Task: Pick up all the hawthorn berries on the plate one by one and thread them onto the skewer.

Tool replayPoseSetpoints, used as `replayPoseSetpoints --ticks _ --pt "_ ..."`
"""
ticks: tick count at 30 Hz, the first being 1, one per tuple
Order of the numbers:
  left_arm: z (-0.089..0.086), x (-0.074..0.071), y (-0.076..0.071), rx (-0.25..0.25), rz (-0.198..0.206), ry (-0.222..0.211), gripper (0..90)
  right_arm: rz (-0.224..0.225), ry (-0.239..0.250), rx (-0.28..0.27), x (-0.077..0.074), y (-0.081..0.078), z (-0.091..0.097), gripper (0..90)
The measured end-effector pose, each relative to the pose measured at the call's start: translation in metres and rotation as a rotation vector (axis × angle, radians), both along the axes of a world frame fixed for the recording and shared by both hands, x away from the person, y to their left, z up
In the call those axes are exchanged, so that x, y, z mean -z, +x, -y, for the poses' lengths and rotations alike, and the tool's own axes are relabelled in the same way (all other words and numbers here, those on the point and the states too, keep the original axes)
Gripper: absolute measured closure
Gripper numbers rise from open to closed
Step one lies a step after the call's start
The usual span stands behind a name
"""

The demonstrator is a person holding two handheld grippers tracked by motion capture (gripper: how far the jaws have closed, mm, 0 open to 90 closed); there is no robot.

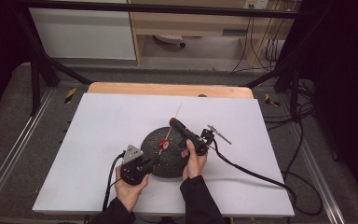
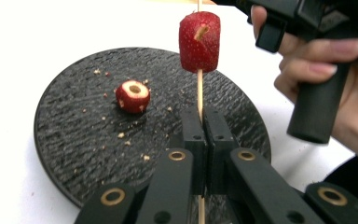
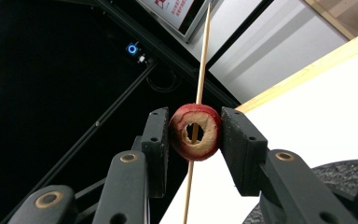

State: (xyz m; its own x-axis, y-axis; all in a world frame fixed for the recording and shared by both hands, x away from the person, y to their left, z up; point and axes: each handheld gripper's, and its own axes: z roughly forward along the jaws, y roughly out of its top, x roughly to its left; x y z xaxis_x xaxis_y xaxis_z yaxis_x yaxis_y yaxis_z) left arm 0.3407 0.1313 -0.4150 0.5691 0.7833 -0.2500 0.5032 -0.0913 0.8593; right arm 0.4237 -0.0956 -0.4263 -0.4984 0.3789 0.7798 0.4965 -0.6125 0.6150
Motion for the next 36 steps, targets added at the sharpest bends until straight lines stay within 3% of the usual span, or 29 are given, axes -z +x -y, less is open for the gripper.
replayPoseSetpoints --ticks 23,33,36 --pt "0.001 -0.002 0.014 0.029 0.022 0.008 88.6 0.004 -0.098 -0.025 0.004 -0.011 -0.004 62.4" --pt "-0.012 0.001 0.013 0.055 0.019 0.030 88.5 0.028 -0.238 -0.070 -0.009 -0.011 0.006 41.9" --pt "-0.019 0.001 0.012 0.062 0.021 0.038 88.5 0.023 -0.299 -0.099 -0.012 -0.011 0.009 30.1"
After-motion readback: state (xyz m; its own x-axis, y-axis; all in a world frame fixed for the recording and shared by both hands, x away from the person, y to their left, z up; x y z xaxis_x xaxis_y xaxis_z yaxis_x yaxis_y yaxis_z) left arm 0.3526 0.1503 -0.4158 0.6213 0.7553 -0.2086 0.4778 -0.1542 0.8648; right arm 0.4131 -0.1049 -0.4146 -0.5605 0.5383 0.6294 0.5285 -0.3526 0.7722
